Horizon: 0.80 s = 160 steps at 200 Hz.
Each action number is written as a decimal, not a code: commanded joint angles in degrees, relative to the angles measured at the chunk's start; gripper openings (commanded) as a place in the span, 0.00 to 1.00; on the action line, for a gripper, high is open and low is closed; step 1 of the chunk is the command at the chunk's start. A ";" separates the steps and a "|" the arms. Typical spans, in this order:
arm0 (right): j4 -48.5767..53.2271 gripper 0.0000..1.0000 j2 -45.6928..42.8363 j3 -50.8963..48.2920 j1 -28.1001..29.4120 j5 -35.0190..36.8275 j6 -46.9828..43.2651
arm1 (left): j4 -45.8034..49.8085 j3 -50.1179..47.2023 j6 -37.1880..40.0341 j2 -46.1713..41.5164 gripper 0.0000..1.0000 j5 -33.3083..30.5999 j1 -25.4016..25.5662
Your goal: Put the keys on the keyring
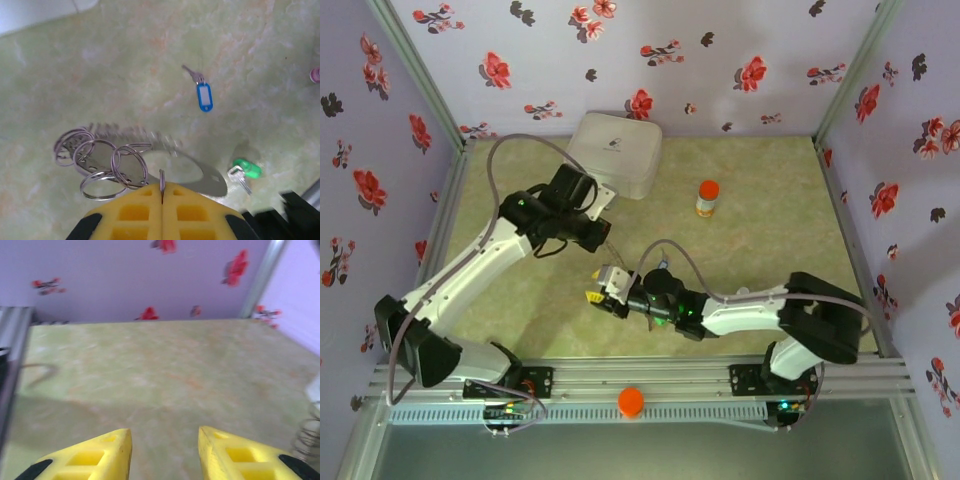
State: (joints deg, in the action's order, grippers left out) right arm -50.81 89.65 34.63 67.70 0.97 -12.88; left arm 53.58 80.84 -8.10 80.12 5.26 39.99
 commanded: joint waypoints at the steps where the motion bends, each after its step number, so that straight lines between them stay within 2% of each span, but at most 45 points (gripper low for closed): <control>1: -17.03 0.39 3.32 -1.69 -2.11 12.45 0.45 | 10.58 5.71 -9.70 3.07 0.00 -0.05 0.62; 26: -22.77 0.37 5.33 -3.45 -4.38 13.63 -1.43 | 20.53 12.69 -16.52 8.38 0.00 1.86 0.62; 45: -26.18 0.37 6.30 -4.39 -5.33 12.89 -4.61 | 22.93 14.00 -20.84 9.72 0.00 5.85 0.62; 106: -28.55 0.33 6.01 -5.45 -5.41 9.23 -5.90 | 20.85 10.41 -32.10 7.71 0.00 13.26 0.16; 138: -28.68 0.32 5.37 -6.26 -4.44 7.77 -10.18 | 16.53 6.94 -39.22 6.38 0.00 18.16 -1.56; 160: -28.63 0.30 4.02 -7.09 -4.08 7.78 -11.56 | 15.15 5.43 -43.84 5.37 0.00 18.78 -2.32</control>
State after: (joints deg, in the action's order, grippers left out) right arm -75.22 95.68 28.32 63.07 9.63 -20.97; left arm 70.22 87.83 -43.97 87.59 19.62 38.37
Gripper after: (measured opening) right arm 0.313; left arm 0.064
